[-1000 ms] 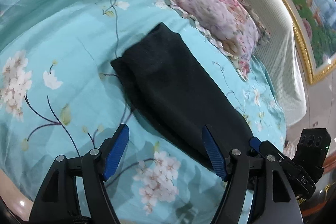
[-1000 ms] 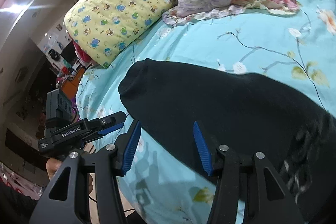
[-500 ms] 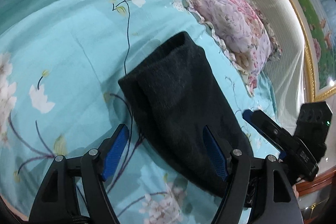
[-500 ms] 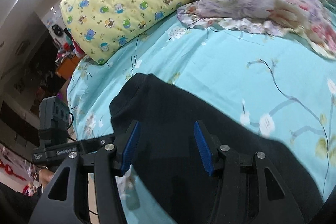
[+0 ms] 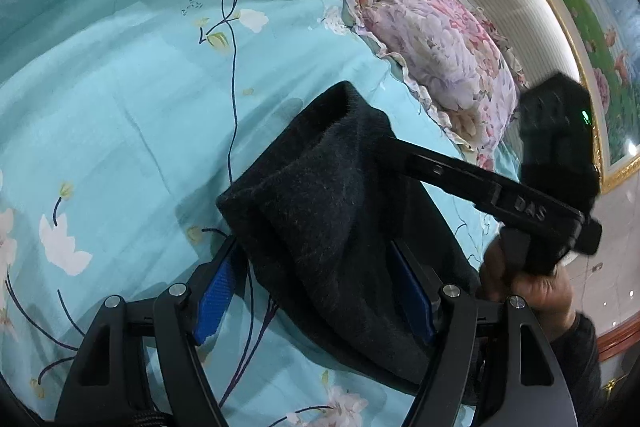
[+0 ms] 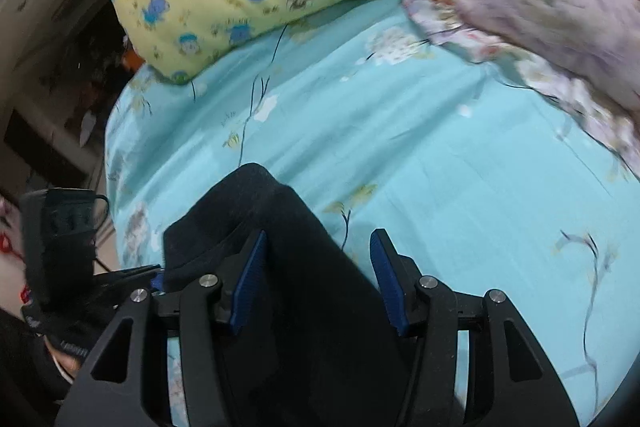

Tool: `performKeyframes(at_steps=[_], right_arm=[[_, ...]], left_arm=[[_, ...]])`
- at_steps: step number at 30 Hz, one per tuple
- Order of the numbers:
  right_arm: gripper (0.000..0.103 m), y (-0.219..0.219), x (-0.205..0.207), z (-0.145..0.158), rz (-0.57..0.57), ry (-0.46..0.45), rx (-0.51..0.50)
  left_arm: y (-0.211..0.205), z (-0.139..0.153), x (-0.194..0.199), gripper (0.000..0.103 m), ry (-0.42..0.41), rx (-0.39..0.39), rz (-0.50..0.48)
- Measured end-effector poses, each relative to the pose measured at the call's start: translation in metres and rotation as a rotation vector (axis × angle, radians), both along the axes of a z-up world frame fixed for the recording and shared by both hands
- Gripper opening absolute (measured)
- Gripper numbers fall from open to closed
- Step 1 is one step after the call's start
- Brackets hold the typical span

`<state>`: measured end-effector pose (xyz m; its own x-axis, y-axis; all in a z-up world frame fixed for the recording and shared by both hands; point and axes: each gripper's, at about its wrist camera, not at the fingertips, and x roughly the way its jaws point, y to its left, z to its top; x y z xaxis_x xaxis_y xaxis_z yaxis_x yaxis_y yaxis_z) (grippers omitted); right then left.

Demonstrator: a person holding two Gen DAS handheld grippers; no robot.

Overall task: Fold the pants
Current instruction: 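Grasp the end of the folded black pants with the right gripper while the left gripper grasps beside it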

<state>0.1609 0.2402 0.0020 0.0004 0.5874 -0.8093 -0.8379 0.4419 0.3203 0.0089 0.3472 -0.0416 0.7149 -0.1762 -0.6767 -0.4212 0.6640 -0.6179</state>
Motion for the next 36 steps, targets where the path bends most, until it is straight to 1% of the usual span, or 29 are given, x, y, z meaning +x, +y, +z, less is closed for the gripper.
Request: performKeyframes(at_steps=[4, 5, 6, 8, 9, 11, 13, 15, 19, 21, 24, 30, 36], right_arm=[[0.055, 0.018, 0.003, -0.011, 0.067, 0.055, -0.020], [0.054, 0.021, 0.003, -0.012, 0.079, 0.068, -0.022], [0.046, 0.023, 0.002, -0.014, 0.090, 0.080, -0.023], [0.038, 0.026, -0.001, -0.016, 0.100, 0.089, -0.025], [0.032, 0.026, -0.002, -0.015, 0.096, 0.086, -0.022], [0.027, 0.020, -0.006, -0.010, 0.090, 0.079, -0.006], [0.024, 0.011, -0.008, -0.004, 0.079, 0.079, 0.017], [0.022, 0.004, -0.012, 0.004, 0.070, 0.073, 0.037], [0.022, -0.015, -0.019, 0.027, 0.039, 0.051, 0.084], [0.021, -0.028, -0.021, 0.041, 0.019, 0.044, 0.124], [0.021, -0.053, -0.024, 0.059, -0.016, 0.036, 0.181], [0.021, -0.106, -0.030, 0.083, -0.089, 0.019, 0.255], [0.021, -0.159, -0.037, 0.100, -0.166, -0.004, 0.299]], left_arm=[[0.004, -0.002, 0.000, 0.070, -0.010, -0.019, 0.007], [0.005, -0.002, 0.000, 0.064, -0.009, -0.019, 0.013], [0.006, -0.002, 0.001, 0.060, -0.002, -0.008, 0.024], [0.008, -0.003, 0.001, 0.036, 0.013, 0.008, 0.040], [0.011, -0.005, 0.001, 0.035, 0.011, -0.006, 0.039], [0.013, -0.005, 0.000, 0.028, -0.001, -0.037, 0.032], [0.011, -0.001, 0.000, 0.026, -0.006, -0.044, 0.025], [0.005, 0.009, -0.001, 0.025, -0.018, -0.023, 0.020], [-0.012, 0.037, -0.003, 0.024, -0.064, 0.018, -0.008], [-0.022, 0.051, -0.004, 0.024, -0.086, 0.037, -0.025], [-0.037, 0.069, -0.005, 0.023, -0.121, 0.043, -0.051], [-0.081, 0.103, -0.001, 0.023, -0.177, 0.082, -0.135], [-0.123, 0.122, 0.002, 0.023, -0.205, 0.107, -0.212]])
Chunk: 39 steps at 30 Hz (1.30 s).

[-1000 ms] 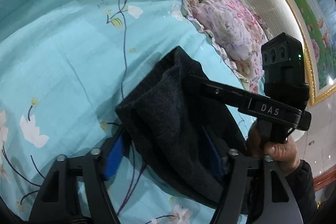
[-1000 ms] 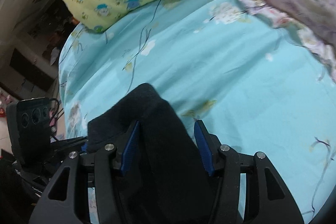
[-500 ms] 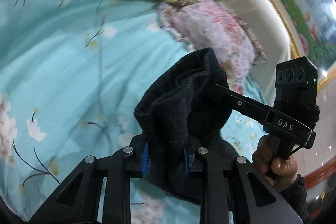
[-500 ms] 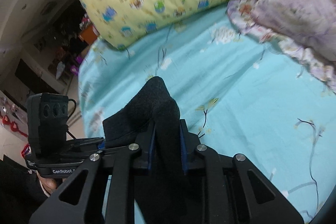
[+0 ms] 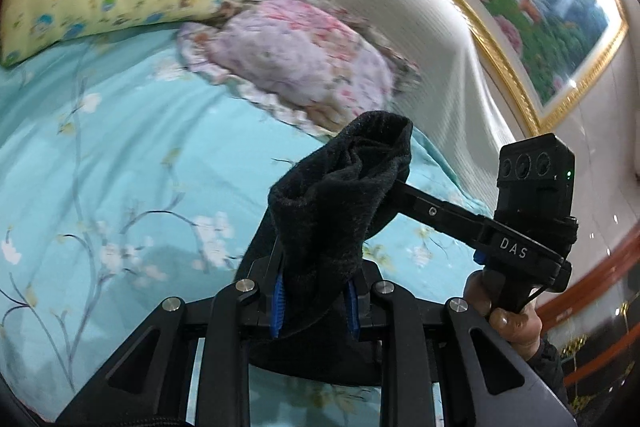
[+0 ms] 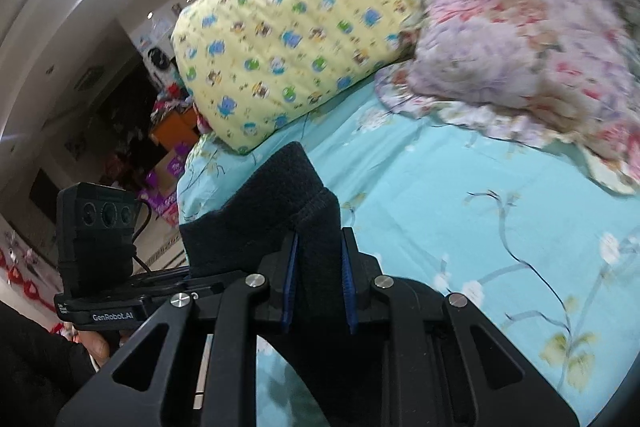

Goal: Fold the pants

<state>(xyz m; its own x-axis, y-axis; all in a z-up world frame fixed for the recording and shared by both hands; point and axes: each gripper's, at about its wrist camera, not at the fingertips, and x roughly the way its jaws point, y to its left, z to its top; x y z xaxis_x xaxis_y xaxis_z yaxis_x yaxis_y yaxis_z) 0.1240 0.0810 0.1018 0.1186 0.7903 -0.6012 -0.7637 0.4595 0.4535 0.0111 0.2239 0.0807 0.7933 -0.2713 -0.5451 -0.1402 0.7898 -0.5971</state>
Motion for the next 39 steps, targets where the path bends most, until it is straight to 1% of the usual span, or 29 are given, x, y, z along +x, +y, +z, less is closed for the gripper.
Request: performKeyframes(at_steps=[3, 10, 13, 14, 16, 17, 19, 22, 23, 25, 26, 27, 28, 29, 31, 33, 34, 35, 36, 37, 38, 39], right_arm=[[0.021, -0.026, -0.005, 0.003, -0.042, -0.007, 0.019], [0.021, -0.086, -0.016, 0.001, -0.138, -0.001, 0.062], [0.014, -0.115, -0.020, -0.001, -0.187, 0.008, 0.090], [0.005, -0.126, -0.020, 0.000, -0.201, 0.014, 0.113], [0.004, -0.147, -0.020, 0.002, -0.224, 0.029, 0.171], [0.004, -0.155, -0.021, 0.003, -0.238, 0.029, 0.181], [0.004, -0.167, -0.022, 0.001, -0.263, 0.030, 0.173], [0.004, -0.183, -0.021, -0.011, -0.308, 0.079, 0.179], [0.007, -0.185, -0.020, -0.014, -0.323, 0.089, 0.180], [0.029, -0.190, -0.016, -0.020, -0.369, 0.120, 0.169], [0.056, -0.192, -0.014, -0.022, -0.387, 0.139, 0.173], [0.077, -0.193, -0.014, -0.024, -0.396, 0.142, 0.178], [0.078, -0.193, -0.016, -0.024, -0.400, 0.136, 0.191], [0.078, -0.191, -0.018, -0.021, -0.390, 0.117, 0.212], [0.078, -0.186, -0.018, -0.020, -0.383, 0.119, 0.204], [0.078, -0.177, -0.015, -0.026, -0.397, 0.137, 0.143], [0.076, -0.175, -0.014, -0.030, -0.398, 0.146, 0.121], [0.072, -0.172, -0.012, -0.035, -0.401, 0.160, 0.100], [0.059, -0.172, -0.010, -0.041, -0.400, 0.182, 0.093], [0.050, -0.172, -0.008, -0.047, -0.395, 0.208, 0.096], [0.037, -0.174, -0.007, -0.052, -0.387, 0.242, 0.117], [0.028, -0.176, -0.008, -0.054, -0.396, 0.246, 0.114]], left_arm=[[-0.025, 0.009, 0.002, 0.023, -0.011, 0.020, -0.049], [-0.082, 0.014, 0.006, 0.023, -0.012, 0.057, -0.156], [-0.104, 0.012, 0.012, 0.023, 0.005, 0.065, -0.200], [-0.110, 0.011, 0.015, 0.023, 0.011, 0.066, -0.212], [-0.119, 0.009, 0.018, 0.023, 0.018, 0.071, -0.229], [-0.123, 0.008, 0.019, 0.023, 0.022, 0.073, -0.233], [-0.129, 0.004, 0.021, 0.022, 0.033, 0.078, -0.240], [-0.132, 0.000, 0.022, 0.022, 0.045, 0.088, -0.245], [-0.132, -0.002, 0.022, 0.022, 0.048, 0.091, -0.247], [-0.134, -0.008, 0.023, 0.022, 0.063, 0.098, -0.251], [-0.134, -0.009, 0.022, 0.022, 0.068, 0.100, -0.253], [-0.135, -0.012, 0.023, 0.022, 0.075, 0.102, -0.256], [-0.138, -0.015, 0.023, 0.022, 0.081, 0.104, -0.262], [-0.139, -0.017, 0.024, 0.022, 0.085, 0.106, -0.264], [-0.143, -0.019, 0.024, 0.022, 0.091, 0.105, -0.271], [-0.148, -0.018, 0.022, 0.022, 0.085, 0.120, -0.279], [-0.153, -0.017, 0.020, 0.022, 0.079, 0.143, -0.283], [-0.155, -0.016, 0.019, 0.022, 0.075, 0.156, -0.287], [-0.157, -0.016, 0.018, 0.022, 0.075, 0.163, -0.290], [-0.158, -0.017, 0.017, 0.022, 0.077, 0.163, -0.294], [-0.159, -0.018, 0.017, 0.022, 0.077, 0.160, -0.297], [-0.160, -0.018, 0.016, 0.022, 0.077, 0.159, -0.301]])
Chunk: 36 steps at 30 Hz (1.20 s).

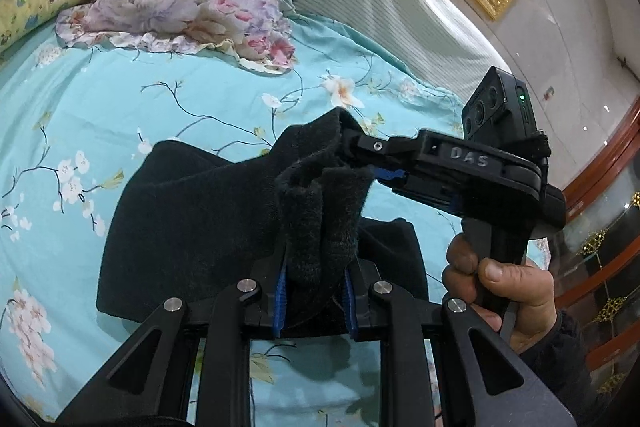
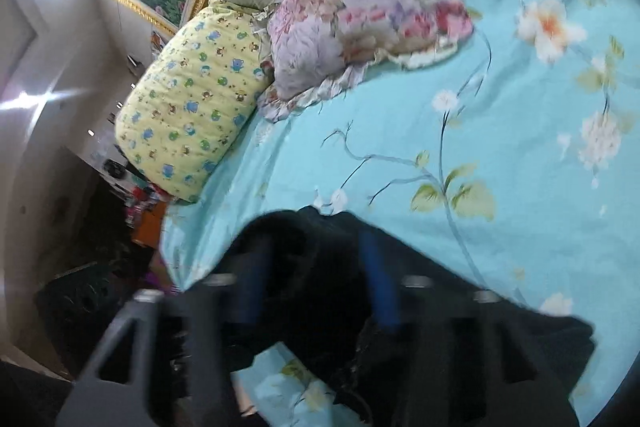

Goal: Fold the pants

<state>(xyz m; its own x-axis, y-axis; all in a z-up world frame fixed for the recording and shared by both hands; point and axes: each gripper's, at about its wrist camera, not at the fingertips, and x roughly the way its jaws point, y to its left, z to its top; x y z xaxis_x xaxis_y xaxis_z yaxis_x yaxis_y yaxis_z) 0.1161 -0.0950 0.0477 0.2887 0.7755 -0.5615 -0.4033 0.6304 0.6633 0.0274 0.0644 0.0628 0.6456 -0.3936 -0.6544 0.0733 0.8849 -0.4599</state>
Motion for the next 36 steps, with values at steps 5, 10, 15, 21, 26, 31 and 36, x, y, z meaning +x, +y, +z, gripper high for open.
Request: performKeyframes(at_steps=[5, 10, 15, 21, 26, 31, 36], right_arm=[[0.020, -0.014, -0.010, 0.011, -0.032, -0.050, -0.034], [0.020, -0.042, -0.023, 0.035, -0.069, -0.116, -0.027], [0.019, -0.073, -0.029, 0.022, -0.123, -0.094, -0.043], [0.007, -0.104, -0.036, 0.002, -0.186, -0.066, -0.038], [0.006, -0.117, -0.039, -0.020, -0.225, -0.023, -0.048], [0.010, -0.123, -0.046, -0.031, -0.256, -0.002, -0.047], [0.022, -0.133, -0.055, -0.032, -0.319, 0.007, -0.075]], left_arm=[[-0.018, 0.015, -0.006, 0.022, -0.043, 0.014, -0.052], [-0.050, 0.020, -0.004, 0.022, -0.068, 0.046, -0.124], [-0.080, 0.005, 0.003, 0.022, -0.033, 0.068, -0.178], [-0.107, -0.018, 0.011, 0.022, 0.013, 0.117, -0.224], [-0.118, -0.032, 0.013, 0.022, 0.038, 0.153, -0.247], [-0.119, -0.036, 0.011, 0.035, 0.033, 0.172, -0.272], [-0.117, -0.033, 0.005, 0.053, 0.032, 0.125, -0.305]])
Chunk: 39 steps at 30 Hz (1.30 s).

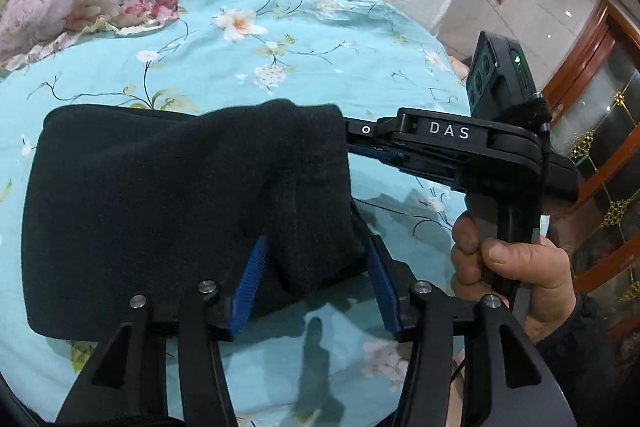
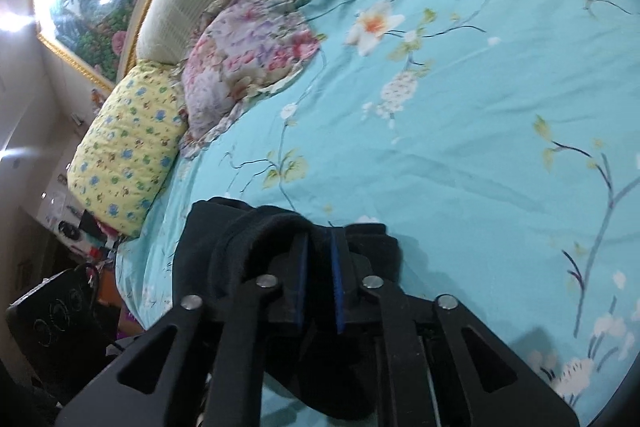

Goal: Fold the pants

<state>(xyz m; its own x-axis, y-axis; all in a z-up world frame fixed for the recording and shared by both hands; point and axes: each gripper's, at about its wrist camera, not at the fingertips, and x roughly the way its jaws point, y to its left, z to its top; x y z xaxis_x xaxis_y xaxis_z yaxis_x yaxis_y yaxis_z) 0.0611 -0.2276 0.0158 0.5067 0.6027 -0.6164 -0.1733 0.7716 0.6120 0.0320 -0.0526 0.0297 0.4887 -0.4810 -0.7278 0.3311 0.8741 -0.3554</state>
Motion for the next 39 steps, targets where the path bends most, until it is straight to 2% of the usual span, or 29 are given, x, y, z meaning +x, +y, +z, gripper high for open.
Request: performKeyframes(at_steps=[1, 3, 4, 5, 7, 13, 21, 26, 33, 39], right_arm=[[0.029, -0.002, -0.003, 0.001, -0.018, 0.005, -0.010], [0.073, -0.006, -0.008, 0.002, -0.054, 0.009, -0.031], [0.080, -0.009, -0.012, 0.004, -0.080, 0.005, -0.035], [0.082, -0.012, -0.016, 0.006, -0.096, -0.004, -0.028], [0.083, -0.016, -0.023, 0.009, -0.111, -0.013, -0.006], [0.088, -0.016, -0.041, 0.018, -0.144, -0.035, 0.011], [0.091, 0.016, -0.058, 0.022, -0.116, -0.051, -0.056], [0.094, 0.031, -0.064, 0.015, -0.107, -0.048, -0.101], [0.094, 0.038, -0.071, 0.005, -0.123, -0.023, -0.104], [0.094, 0.040, -0.074, 0.002, -0.137, -0.010, -0.114]], left_arm=[[0.001, 0.002, -0.002, 0.055, -0.008, -0.001, -0.004], [0.004, 0.006, -0.006, 0.060, -0.019, -0.013, -0.009], [0.006, 0.008, -0.009, 0.062, -0.027, -0.020, -0.012], [0.007, 0.011, -0.011, 0.065, -0.032, -0.022, -0.014], [0.012, 0.016, -0.017, 0.068, -0.045, -0.027, -0.018], [0.031, 0.020, -0.023, 0.071, -0.052, -0.040, 0.020], [0.075, 0.018, -0.022, 0.072, -0.023, -0.064, 0.136], [0.105, 0.015, -0.020, 0.073, -0.008, -0.078, 0.217], [0.146, 0.007, -0.015, 0.073, 0.007, -0.104, 0.313], [0.164, 0.001, -0.012, 0.075, 0.011, -0.102, 0.357]])
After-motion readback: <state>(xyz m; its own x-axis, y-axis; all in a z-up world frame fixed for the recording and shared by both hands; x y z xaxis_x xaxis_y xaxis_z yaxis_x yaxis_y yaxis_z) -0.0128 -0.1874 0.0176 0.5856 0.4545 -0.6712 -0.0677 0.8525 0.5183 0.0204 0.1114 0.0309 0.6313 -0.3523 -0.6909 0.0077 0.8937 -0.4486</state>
